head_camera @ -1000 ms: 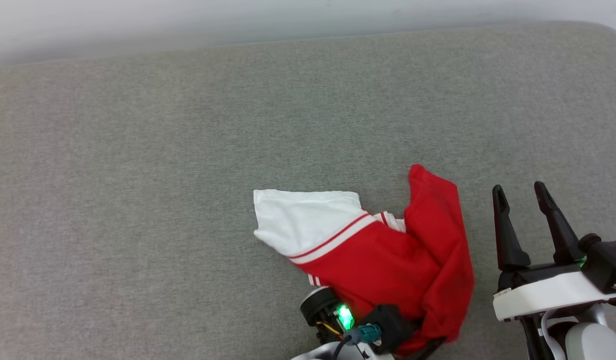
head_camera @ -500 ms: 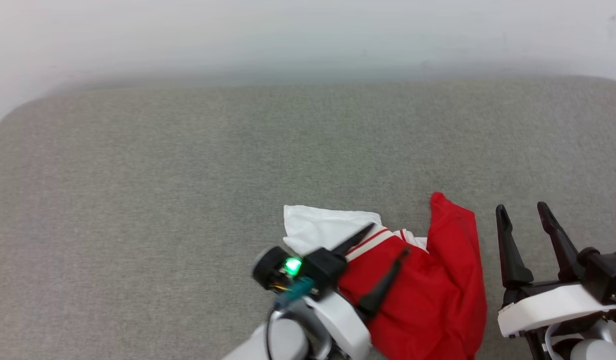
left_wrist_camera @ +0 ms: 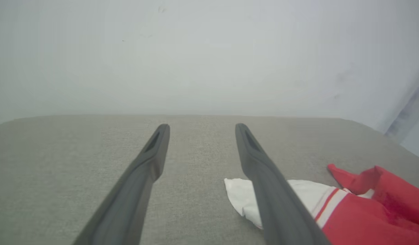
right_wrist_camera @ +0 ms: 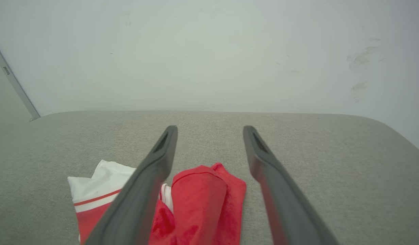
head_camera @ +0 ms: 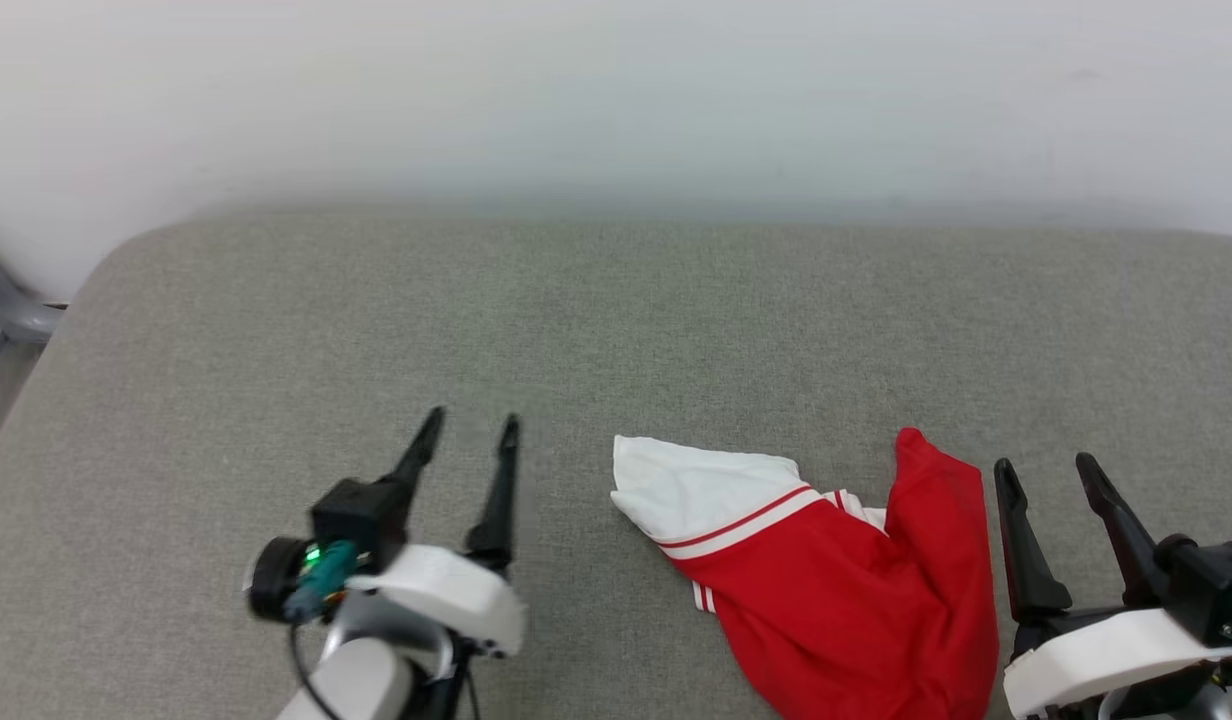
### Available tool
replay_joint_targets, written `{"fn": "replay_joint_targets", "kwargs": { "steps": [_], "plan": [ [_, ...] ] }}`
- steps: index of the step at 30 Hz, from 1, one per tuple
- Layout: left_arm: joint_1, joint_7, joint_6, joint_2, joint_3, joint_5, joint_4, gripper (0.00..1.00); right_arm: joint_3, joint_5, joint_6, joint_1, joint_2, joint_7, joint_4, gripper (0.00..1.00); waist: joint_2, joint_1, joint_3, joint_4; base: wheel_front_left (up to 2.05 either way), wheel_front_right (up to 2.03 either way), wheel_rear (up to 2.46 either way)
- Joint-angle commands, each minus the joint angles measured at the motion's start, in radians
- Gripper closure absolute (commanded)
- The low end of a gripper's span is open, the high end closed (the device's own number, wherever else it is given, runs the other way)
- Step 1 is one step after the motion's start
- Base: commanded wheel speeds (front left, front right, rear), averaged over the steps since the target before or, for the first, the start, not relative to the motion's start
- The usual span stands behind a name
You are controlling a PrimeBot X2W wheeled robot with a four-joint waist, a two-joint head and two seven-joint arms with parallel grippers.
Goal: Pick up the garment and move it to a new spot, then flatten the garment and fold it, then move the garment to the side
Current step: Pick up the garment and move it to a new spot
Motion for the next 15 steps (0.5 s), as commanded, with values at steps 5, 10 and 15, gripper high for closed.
{"fn": "replay_joint_targets", "kwargs": {
  "steps": [5, 10, 15],
  "plan": [
    [0.087, -0.005, 0.017, 0.037, 0.092, 0.011, -0.033, 0.00, -0.001, -0.007, -0.001, 0.035, 0.001, 0.013, -0.014, 0.00, 0.0000, 0.0001, -0.030, 0.012, 0.00, 0.00, 0.00],
    [0.157, -0.004, 0.019, 0.063, 0.145, 0.025, -0.071, 0.00, -0.007, -0.007, -0.001, 0.059, 0.001, 0.025, -0.029, 0.00, 0.0000, 0.0001, -0.050, 0.016, 0.00, 0.00, 0.00],
    [0.203, -0.004, 0.017, 0.065, 0.154, 0.032, -0.096, 0.00, -0.012, 0.001, -0.001, 0.081, 0.001, 0.032, -0.040, 0.00, 0.0000, 0.0001, -0.064, 0.012, 0.00, 0.00, 0.00]
  ]
}}
